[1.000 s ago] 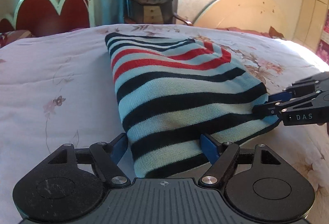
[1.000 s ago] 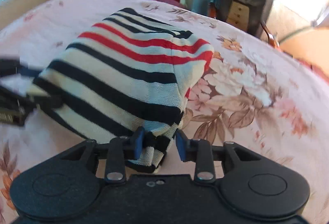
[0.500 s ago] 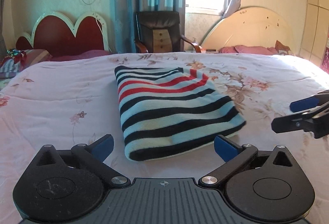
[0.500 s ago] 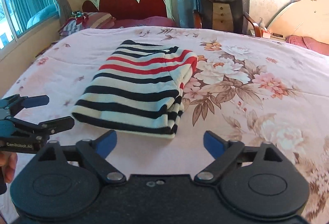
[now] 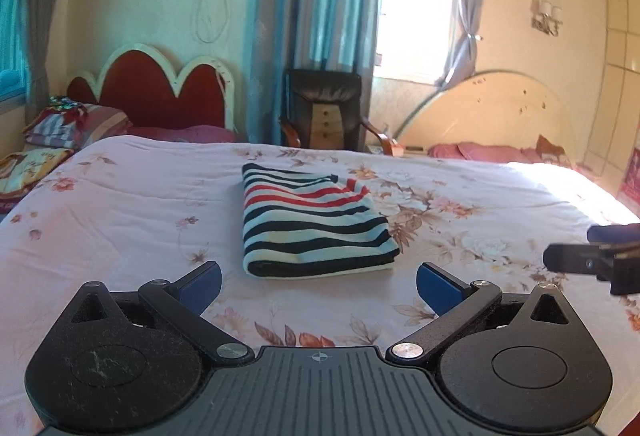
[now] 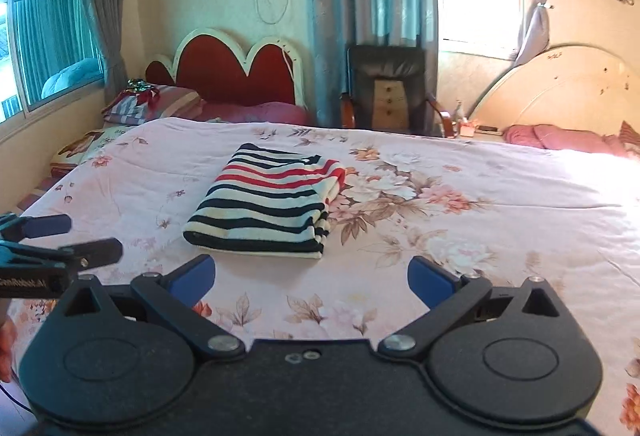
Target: Fold small clothes
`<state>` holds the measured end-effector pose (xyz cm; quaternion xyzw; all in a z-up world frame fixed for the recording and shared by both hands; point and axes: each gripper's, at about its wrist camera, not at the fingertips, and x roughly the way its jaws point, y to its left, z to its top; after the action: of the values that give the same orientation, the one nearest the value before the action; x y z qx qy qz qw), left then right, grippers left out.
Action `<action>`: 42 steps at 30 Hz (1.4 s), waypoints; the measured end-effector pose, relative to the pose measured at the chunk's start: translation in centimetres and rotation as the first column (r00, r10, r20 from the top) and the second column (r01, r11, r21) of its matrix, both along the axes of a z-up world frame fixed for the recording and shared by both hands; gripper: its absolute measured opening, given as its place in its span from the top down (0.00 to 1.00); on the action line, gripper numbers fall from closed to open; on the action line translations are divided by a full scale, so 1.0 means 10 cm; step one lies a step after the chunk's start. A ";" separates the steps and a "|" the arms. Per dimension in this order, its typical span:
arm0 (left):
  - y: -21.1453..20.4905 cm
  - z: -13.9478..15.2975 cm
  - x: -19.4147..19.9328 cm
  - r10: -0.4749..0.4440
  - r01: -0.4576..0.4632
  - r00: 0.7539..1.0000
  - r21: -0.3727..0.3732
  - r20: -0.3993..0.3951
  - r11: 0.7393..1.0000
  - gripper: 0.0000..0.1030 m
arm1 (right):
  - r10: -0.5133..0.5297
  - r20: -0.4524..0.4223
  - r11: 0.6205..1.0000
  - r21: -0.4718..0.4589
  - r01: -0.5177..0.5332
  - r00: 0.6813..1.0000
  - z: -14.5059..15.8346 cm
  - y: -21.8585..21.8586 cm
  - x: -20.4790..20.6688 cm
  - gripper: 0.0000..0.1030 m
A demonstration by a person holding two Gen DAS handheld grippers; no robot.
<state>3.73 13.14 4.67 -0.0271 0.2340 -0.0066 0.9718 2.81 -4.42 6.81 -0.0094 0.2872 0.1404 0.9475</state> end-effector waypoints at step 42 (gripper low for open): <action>-0.27 0.18 -0.79 0.001 -0.002 0.998 0.009 0.060 1.000 0.00 | -0.079 0.041 0.996 -0.044 0.081 0.996 0.18 -0.15 -0.77 0.01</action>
<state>-4.22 10.47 6.44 -0.0228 0.2046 -0.0057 0.9786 -4.89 -5.95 8.61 -0.0222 0.2718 0.0956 0.9573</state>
